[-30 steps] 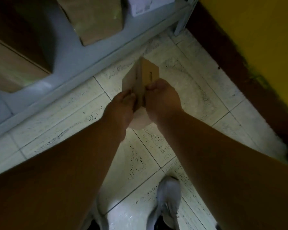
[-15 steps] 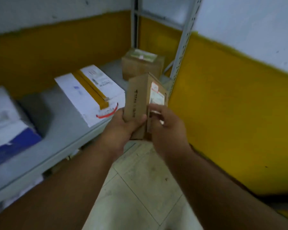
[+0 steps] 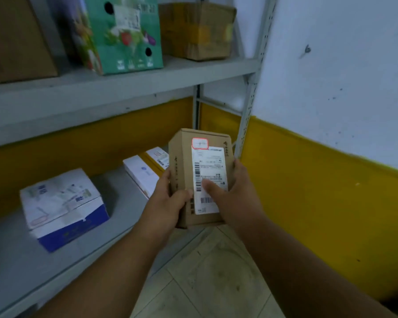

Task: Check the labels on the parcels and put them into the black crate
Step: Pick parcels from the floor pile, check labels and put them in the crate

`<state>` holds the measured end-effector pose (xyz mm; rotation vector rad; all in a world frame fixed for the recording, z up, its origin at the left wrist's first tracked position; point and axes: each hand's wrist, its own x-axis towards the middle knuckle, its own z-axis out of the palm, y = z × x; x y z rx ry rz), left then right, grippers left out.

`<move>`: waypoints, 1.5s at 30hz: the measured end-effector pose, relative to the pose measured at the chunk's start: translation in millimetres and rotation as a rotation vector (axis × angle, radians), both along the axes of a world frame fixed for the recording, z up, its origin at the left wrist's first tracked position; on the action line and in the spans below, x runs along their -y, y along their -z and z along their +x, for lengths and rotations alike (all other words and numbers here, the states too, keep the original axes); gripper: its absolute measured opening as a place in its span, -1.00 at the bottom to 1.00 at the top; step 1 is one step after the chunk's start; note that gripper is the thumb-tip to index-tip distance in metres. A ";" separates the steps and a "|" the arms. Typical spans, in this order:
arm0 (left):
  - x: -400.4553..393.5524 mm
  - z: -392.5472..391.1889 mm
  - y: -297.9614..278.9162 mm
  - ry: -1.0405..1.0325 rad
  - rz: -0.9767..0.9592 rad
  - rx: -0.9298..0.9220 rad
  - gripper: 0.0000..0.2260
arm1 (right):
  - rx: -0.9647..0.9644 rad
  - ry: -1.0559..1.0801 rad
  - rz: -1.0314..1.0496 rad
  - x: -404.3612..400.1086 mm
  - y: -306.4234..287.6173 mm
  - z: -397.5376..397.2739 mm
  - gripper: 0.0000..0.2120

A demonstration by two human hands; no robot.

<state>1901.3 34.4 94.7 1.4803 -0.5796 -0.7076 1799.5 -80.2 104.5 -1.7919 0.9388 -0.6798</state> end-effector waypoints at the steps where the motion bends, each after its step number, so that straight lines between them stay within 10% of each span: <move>1: -10.1 -4.2 -7.5 -0.026 0.011 0.031 -0.57 | 0.022 -0.028 -0.012 -6.4 -3.4 -0.8 -0.24; 16: -178.8 -174.7 7.8 -0.688 0.142 0.146 -0.58 | 0.156 -0.527 -0.063 -147.0 16.1 -88.5 -0.65; 25: -337.1 -258.1 32.8 -0.918 0.197 0.200 -0.75 | 0.101 -0.840 -0.041 -308.6 37.5 -130.5 -0.49; 34: -626.8 -293.9 76.3 -1.151 0.677 0.144 -0.86 | 0.038 -1.089 -0.076 -593.8 100.6 -147.4 -0.38; 45: -752.6 -269.7 114.3 -1.109 0.477 -0.080 -0.64 | -0.122 -1.006 -0.311 -712.6 142.3 -107.5 -0.54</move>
